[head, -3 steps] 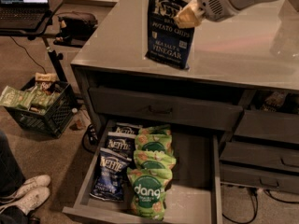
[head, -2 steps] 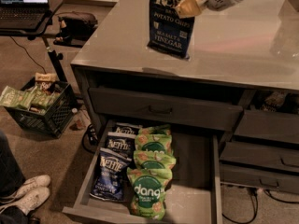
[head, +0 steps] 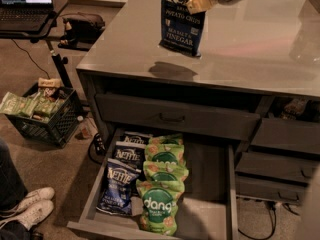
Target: Pick blue chip bag from middle drawer and place on counter
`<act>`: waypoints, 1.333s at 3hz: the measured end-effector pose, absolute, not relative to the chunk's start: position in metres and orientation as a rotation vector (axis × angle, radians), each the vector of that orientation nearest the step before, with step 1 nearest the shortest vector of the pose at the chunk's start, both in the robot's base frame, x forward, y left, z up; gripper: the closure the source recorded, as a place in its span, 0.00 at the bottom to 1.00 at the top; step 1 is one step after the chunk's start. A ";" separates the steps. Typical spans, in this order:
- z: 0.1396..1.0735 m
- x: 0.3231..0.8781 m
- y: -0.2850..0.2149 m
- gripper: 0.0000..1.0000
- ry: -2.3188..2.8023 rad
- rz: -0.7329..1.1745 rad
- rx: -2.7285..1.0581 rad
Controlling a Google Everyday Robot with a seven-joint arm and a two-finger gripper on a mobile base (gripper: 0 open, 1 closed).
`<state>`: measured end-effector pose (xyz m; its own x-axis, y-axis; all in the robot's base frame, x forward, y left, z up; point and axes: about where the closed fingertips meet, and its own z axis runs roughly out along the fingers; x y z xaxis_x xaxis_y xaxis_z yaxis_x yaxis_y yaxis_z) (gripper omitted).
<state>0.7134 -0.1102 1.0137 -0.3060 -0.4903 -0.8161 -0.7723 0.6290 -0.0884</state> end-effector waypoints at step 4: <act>0.944 0.780 -0.098 1.00 2.129 0.464 -1.034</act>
Offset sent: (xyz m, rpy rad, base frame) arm 0.0760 -0.0017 -0.0422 -0.0221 0.1426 0.0167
